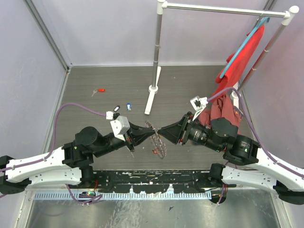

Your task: Put the keys on the keyring

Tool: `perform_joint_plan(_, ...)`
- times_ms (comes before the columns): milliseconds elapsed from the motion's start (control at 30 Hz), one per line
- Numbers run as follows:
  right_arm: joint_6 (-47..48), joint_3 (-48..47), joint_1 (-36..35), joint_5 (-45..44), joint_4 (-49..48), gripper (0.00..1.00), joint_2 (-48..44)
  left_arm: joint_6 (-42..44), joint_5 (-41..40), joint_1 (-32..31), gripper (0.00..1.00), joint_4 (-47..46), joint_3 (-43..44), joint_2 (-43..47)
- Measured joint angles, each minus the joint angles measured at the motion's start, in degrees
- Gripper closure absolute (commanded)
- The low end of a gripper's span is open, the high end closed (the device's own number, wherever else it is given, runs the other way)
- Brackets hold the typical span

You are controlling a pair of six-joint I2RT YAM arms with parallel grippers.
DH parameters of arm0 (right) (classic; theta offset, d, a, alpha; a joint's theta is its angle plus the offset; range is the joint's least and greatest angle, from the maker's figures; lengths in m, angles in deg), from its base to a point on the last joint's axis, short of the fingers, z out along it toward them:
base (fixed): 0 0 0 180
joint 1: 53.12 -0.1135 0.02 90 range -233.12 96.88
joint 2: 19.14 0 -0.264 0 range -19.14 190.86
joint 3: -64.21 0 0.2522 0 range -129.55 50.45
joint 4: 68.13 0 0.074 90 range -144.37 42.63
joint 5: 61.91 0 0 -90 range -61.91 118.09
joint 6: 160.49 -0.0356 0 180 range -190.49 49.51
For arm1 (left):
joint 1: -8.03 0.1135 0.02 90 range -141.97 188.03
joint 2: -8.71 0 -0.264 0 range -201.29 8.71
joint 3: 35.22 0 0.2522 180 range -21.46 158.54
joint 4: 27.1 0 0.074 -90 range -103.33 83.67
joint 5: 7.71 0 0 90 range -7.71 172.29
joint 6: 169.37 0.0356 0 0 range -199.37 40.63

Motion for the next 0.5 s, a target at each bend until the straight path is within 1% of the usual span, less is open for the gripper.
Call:
perform_joint_plan(200, -0.11, 0.48, 0.00, 0.72, -0.72, 0.72, 0.35, 0.00, 0.00, 0.00, 1.00, 0.00, 0.00, 0.00)
perform_joint_plan(367, -0.31, 0.57, 0.00, 0.92, -1.03, 0.85, 0.33, 0.02, 0.00, 0.00, 1.00, 0.00, 0.00, 0.00)
perform_joint_plan(500, -0.39, 0.57, 0.00, 0.92, -1.40, 0.92, 0.31, 0.04, -0.04, 0.00, 1.00, 0.00, 0.00, 0.00)
